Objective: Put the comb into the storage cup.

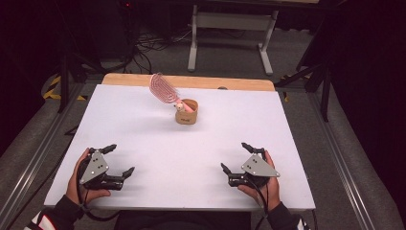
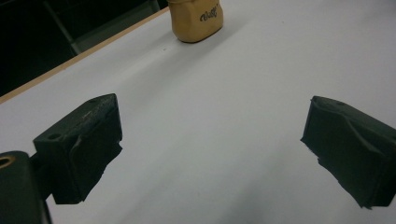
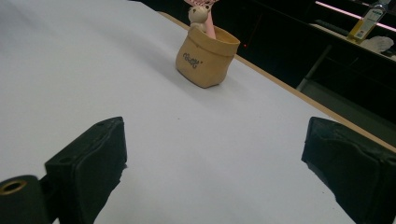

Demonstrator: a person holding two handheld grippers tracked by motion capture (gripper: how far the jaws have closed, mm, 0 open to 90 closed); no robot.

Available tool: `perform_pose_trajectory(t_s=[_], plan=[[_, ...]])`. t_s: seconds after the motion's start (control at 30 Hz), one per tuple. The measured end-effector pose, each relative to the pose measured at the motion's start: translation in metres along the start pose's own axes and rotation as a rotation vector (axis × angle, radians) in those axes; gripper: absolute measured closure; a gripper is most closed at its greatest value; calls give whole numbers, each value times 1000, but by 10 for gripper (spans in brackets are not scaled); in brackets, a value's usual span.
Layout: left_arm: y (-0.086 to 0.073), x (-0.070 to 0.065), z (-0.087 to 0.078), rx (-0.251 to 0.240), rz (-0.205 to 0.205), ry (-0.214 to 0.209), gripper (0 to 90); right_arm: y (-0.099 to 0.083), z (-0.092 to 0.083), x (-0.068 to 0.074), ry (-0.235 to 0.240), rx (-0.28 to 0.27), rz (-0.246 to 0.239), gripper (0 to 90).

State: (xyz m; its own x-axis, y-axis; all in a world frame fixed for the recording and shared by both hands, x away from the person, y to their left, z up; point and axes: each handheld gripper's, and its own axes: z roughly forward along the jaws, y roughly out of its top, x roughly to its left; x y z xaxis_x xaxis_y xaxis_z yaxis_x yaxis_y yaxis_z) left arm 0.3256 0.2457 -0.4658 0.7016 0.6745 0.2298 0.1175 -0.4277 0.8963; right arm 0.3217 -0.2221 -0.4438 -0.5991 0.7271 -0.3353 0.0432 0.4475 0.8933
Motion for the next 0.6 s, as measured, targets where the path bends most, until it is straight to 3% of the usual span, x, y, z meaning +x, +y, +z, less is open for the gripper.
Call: perform_pose_trajectory(t_s=[0.6], plan=[[1,3,7,31,-22,24,58,-2,0,-3,-9,3,6,71]])
